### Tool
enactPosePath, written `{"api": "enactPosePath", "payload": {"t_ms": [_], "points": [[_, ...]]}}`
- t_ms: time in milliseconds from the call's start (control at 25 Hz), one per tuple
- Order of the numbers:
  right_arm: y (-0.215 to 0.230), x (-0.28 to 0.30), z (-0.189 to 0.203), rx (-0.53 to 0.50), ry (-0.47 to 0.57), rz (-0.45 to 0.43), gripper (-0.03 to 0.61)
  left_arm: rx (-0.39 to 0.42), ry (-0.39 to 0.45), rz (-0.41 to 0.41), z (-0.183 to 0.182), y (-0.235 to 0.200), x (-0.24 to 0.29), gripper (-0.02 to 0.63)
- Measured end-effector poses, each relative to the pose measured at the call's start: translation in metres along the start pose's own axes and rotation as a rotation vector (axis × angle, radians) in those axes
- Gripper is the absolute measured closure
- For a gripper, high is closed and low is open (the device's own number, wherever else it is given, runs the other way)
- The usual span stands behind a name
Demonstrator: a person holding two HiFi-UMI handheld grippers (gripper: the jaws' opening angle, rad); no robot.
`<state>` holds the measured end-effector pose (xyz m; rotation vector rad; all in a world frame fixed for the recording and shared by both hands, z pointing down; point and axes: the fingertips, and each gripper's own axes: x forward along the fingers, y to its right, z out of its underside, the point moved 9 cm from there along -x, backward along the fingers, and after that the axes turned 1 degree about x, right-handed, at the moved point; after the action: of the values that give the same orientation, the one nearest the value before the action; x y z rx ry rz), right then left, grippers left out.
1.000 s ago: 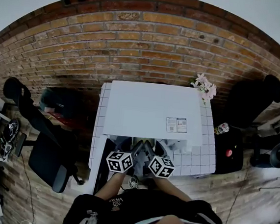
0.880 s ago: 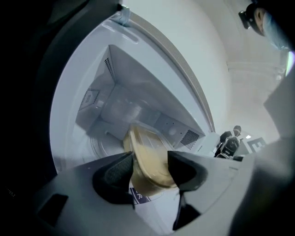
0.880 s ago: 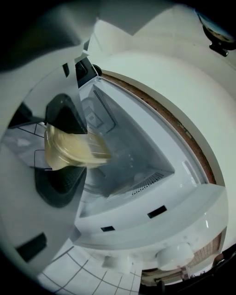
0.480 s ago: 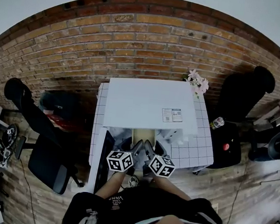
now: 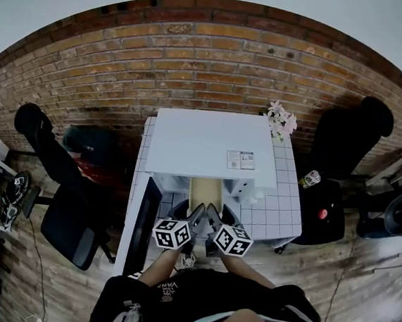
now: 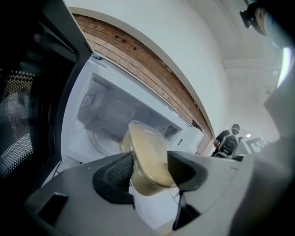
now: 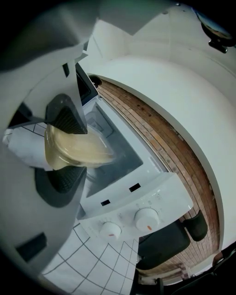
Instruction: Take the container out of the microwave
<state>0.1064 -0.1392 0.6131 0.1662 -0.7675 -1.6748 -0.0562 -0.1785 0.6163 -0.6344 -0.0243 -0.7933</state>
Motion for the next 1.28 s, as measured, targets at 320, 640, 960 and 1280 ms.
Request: {"api": "enactPosePath", "payload": {"t_ms": [320,640,960,1280], "points": [[0.005,-0.031,0.002,-0.025,-0.021,-0.048,0.365,-0.002,0.029,-0.035,0.018,0.029,-0.02,0.374],[0.002,-0.06,0.009,-0.05,-0.049,-0.116,0.367,-0.006,0.075,-0.084,0.035,0.053,-0.049,0.376],[0.002,-0.087,0.021,-0.052,-0.082,-0.166,0.367,-0.013,0.097,-0.14,0.056,0.074,-0.076,0.377],[0.008,-0.109,0.031,-0.05,-0.088,-0.15,0.367,-0.02,0.087,-0.13,0.072,0.087,-0.085,0.377]]}}
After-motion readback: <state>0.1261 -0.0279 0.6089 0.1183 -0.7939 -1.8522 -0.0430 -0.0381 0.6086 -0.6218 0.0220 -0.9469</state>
